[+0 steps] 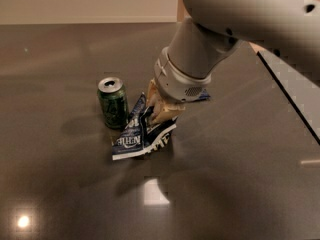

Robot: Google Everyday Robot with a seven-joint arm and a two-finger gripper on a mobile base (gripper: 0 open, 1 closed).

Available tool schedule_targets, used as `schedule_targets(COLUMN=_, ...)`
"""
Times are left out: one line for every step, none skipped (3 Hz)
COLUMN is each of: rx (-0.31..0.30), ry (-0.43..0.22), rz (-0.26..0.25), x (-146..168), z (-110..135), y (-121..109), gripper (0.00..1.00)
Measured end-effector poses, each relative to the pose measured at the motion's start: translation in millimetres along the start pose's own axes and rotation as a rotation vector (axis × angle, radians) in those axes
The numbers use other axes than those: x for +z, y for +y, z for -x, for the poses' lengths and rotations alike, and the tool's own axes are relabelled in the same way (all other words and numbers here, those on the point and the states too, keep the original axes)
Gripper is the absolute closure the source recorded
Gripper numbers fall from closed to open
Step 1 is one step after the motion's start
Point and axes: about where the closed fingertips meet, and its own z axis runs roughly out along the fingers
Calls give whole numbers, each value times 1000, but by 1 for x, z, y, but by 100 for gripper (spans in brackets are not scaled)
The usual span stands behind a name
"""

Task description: Move blue chip bag near green can

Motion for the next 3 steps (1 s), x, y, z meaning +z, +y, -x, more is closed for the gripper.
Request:
schedule_targets(rx=-14, ry=-2, rz=-1, x=5, z=3, y=-10, gripper=62)
schedule_targets(rx=-20, ry=1, rz=-3, x=7, z=0, y=-16, gripper=39)
schedule_targets(rx=-23, ry=2, rz=-6, x=5, z=2, y=-15, gripper=15)
